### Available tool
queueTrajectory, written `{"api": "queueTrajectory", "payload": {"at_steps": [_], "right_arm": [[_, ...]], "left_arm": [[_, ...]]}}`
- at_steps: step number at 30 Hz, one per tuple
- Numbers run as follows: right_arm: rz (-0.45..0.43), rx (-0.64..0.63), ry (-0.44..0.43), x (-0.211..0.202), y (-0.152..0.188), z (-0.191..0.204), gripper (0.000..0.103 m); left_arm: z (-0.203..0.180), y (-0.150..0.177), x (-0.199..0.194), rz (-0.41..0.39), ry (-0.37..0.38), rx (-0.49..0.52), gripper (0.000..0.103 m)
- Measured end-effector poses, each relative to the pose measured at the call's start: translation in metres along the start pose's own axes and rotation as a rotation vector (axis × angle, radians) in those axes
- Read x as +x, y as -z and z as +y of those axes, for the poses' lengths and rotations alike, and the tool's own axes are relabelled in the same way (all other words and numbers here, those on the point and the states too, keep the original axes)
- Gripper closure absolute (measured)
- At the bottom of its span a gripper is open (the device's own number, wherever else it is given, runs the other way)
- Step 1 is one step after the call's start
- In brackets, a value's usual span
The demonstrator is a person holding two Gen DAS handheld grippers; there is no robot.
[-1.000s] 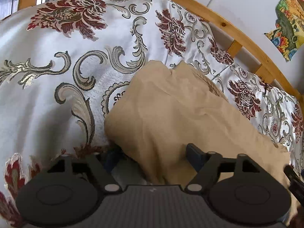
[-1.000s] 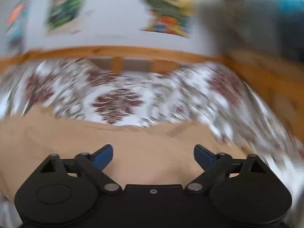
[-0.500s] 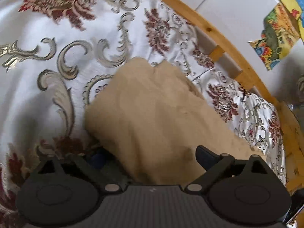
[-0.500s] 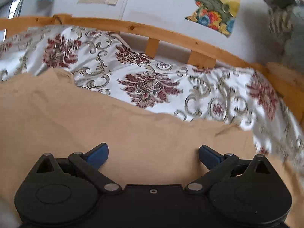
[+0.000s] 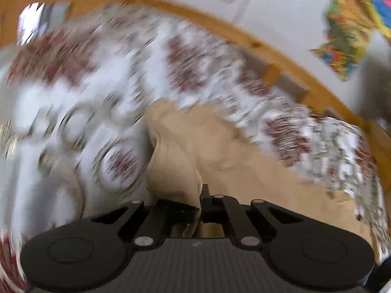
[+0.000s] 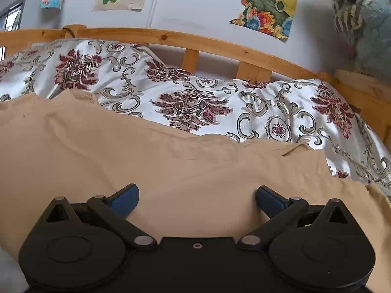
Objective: Fold large clothes
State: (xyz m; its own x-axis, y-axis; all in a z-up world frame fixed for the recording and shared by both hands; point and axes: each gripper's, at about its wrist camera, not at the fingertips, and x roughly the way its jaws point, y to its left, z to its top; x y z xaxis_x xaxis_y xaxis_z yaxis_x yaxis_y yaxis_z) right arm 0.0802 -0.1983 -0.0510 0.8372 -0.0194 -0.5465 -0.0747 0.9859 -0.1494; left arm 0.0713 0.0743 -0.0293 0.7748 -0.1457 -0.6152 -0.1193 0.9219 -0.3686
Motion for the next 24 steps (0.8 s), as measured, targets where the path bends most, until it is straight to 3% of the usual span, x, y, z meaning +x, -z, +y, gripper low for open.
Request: {"api": "queueTrajectory", "payload": {"at_steps": [6, 10, 12, 15, 18, 20, 22, 24], "right_arm": [[0.015, 0.152, -0.065, 0.003, -0.001, -0.025, 0.001], [0.047, 0.284, -0.146, 0.002, -0.008, -0.057, 0.003], [0.063, 0.373, -0.161, -0.005, -0.019, -0.083, 0.016], [0.065, 0.628, -0.136, -0.026, -0.030, -0.144, 0.027], [0.082, 0.944, -0.273, -0.040, -0.018, -0.200, 0.032], [0.062, 1.154, -0.462, -0.043, -0.002, -0.225, 0.032], [0.044, 1.291, -0.611, -0.042, 0.007, -0.236, 0.031], [0.028, 1.335, -0.675, -0.041, 0.007, -0.240, 0.030]], "left_arm": [[-0.099, -0.036, -0.041, -0.076, 0.180, 0.359, 0.101], [-0.179, -0.036, -0.055, -0.059, 0.290, 0.710, 0.102], [-0.208, -0.028, -0.053, -0.019, 0.335, 0.839, 0.102], [-0.233, -0.009, -0.044, 0.032, 0.367, 0.945, 0.102], [-0.247, 0.013, -0.033, 0.079, 0.384, 0.997, 0.102], [-0.251, 0.027, -0.028, 0.100, 0.391, 1.026, 0.102], [-0.251, 0.040, -0.026, 0.105, 0.385, 1.062, 0.102], [-0.252, 0.047, -0.022, 0.117, 0.369, 1.075, 0.102]]}}
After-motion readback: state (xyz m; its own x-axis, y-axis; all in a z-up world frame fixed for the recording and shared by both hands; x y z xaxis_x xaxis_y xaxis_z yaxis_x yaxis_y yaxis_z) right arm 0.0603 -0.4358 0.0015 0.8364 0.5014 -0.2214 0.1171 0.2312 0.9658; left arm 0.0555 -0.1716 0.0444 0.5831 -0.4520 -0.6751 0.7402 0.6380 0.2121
